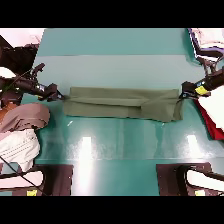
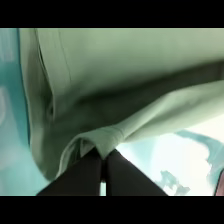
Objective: Fold the shirts.
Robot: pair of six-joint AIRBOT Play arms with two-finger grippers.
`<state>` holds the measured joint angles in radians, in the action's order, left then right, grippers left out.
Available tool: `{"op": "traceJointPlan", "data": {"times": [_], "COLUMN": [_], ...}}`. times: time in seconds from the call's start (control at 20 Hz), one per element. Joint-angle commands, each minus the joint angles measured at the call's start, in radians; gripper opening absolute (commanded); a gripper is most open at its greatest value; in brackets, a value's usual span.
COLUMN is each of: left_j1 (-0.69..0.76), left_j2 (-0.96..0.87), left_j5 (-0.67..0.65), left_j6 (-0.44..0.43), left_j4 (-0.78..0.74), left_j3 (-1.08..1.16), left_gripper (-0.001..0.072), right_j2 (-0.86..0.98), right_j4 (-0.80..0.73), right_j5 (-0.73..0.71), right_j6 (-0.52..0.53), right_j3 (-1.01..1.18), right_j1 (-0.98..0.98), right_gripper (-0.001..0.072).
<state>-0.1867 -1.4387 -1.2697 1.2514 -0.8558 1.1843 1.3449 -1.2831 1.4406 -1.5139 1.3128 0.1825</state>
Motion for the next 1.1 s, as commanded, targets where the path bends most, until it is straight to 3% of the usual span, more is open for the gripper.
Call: {"op": "traceJointPlan", "data": {"times": [0.0, 0.1, 0.15, 0.2, 0.25, 0.4, 0.45, 0.55, 0.6, 0.75, 0.85, 1.05], "left_j1": [0.000, 0.000, 0.000, 0.000, 0.000, 0.000, 0.000, 0.000, 0.000, 0.040, 0.107, 0.257], "left_j2": [-0.070, -0.072, -0.072, -0.071, -0.071, -0.071, -0.071, -0.071, -0.071, -0.071, -0.071, -0.071], "left_j5": [0.140, 0.254, 0.299, 0.315, 0.304, 0.209, 0.165, 0.079, 0.045, -0.032, -0.034, -0.024], "left_j6": [-0.002, 0.003, 0.029, 0.045, 0.043, 0.042, 0.040, -0.004, -0.028, -0.030, -0.030, -0.029], "left_j4": [0.111, 0.166, 0.187, 0.193, 0.195, 0.194, 0.195, 0.195, 0.195, 0.172, 0.137, 0.085], "left_j3": [0.040, 0.040, 0.044, 0.055, 0.074, 0.122, 0.127, 0.126, 0.126, 0.124, 0.124, 0.124], "left_gripper": [0.0031, 0.0598, 0.0676, 0.0677, 0.0676, 0.0675, 0.0550, 0.0094, 0.0030, 0.0023, 0.0023, 0.0023], "right_j2": [0.104, 0.148, 0.164, 0.174, 0.181, 0.181, 0.181, 0.181, 0.181, 0.185, 0.211, 0.294], "right_j4": [0.001, 0.008, 0.021, 0.060, 0.105, 0.221, 0.212, 0.211, 0.212, 0.214, 0.219, 0.264], "right_j5": [-0.024, -0.077, -0.114, -0.140, -0.161, -0.121, -0.072, 0.012, 0.047, 0.103, 0.141, 0.158], "right_j6": [-0.024, -0.042, -0.045, -0.044, -0.044, 0.043, 0.065, 0.110, 0.129, 0.178, 0.198, 0.238], "right_j3": [0.085, 0.117, 0.127, 0.135, 0.143, 0.145, 0.145, 0.144, 0.144, 0.143, 0.143, 0.141], "right_j1": [-0.002, -0.002, -0.002, 0.000, 0.011, 0.066, 0.092, 0.145, 0.176, 0.262, 0.303, 0.328], "right_gripper": [0.0019, 0.0020, 0.0068, 0.0317, 0.0558, 0.0566, 0.0566, 0.0566, 0.0566, 0.0585, 0.0679, 0.0684]}}
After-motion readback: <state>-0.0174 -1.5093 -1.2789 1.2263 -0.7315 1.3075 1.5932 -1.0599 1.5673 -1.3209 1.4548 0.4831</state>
